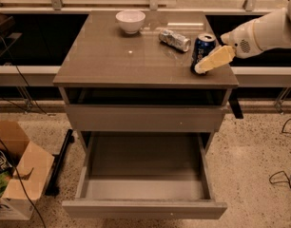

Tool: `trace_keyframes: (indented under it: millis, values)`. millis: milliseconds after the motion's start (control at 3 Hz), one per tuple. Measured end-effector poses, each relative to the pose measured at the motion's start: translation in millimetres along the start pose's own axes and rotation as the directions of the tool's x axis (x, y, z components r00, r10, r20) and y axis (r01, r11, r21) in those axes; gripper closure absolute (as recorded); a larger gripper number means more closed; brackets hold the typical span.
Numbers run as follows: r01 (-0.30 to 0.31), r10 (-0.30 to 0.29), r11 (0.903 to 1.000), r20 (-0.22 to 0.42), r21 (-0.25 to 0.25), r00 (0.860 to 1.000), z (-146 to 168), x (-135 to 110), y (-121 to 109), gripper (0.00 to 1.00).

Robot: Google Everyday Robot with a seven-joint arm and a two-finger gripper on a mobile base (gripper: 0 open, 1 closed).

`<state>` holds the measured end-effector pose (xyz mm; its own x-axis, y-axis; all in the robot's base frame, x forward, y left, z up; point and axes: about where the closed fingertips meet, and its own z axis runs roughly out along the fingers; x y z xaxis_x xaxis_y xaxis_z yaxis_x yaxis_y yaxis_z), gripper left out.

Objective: Place pepsi can into middle drawer

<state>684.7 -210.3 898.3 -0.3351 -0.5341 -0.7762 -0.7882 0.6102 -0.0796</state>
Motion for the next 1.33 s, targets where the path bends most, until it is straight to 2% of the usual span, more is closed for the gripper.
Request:
trace_keyframes:
  millis: [667,1333]
  values:
    - [-0.028,0.03,0.9992,0.053,-0.029,0.998,34.2,-10.9,-16.5,0.03]
    - [-0.032,0.036,0.9978,0.079,-0.057,0.996,54.2,-21.8,-18.1,0.49]
